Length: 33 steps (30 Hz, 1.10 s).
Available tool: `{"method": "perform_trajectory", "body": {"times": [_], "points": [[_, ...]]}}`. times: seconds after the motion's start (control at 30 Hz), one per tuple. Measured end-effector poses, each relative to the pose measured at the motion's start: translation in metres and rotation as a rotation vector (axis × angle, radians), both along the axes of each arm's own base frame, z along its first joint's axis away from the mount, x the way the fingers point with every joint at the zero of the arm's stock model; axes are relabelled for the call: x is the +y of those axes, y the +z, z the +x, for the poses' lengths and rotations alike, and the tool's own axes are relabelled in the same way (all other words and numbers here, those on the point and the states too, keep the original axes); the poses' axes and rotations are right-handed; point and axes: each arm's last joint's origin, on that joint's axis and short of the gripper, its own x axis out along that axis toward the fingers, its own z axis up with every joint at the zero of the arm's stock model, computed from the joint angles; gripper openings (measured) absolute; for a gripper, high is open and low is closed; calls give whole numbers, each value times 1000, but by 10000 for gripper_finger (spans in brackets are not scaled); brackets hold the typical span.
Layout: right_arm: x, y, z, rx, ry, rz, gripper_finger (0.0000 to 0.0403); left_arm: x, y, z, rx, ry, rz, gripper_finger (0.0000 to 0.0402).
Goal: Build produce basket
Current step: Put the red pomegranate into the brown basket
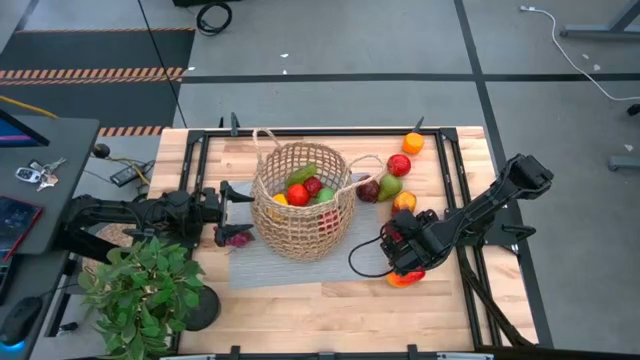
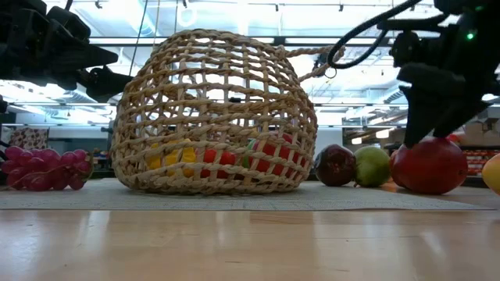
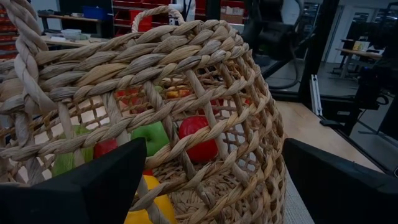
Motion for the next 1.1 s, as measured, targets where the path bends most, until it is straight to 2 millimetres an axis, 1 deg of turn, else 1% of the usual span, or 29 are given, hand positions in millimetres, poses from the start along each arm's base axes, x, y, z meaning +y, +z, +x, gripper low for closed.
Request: {"method": "perform_trajectory", "body": {"times": [0.33, 0.47, 0.87, 1.1], "points": [[-7, -24, -8, -56, -15, -40, 399, 0, 0, 0, 0, 0, 0, 386], [-10, -30, -10, -85, -18, -60, 399, 0, 0, 0, 0, 0, 0, 386], [-10, -32, -10, -100, -15, -73, 400, 0, 0, 0, 0, -1, 0, 386], [-8, -33, -11, -77, -3, -42, 398, 0, 0, 0, -1, 0, 0, 386]]}}
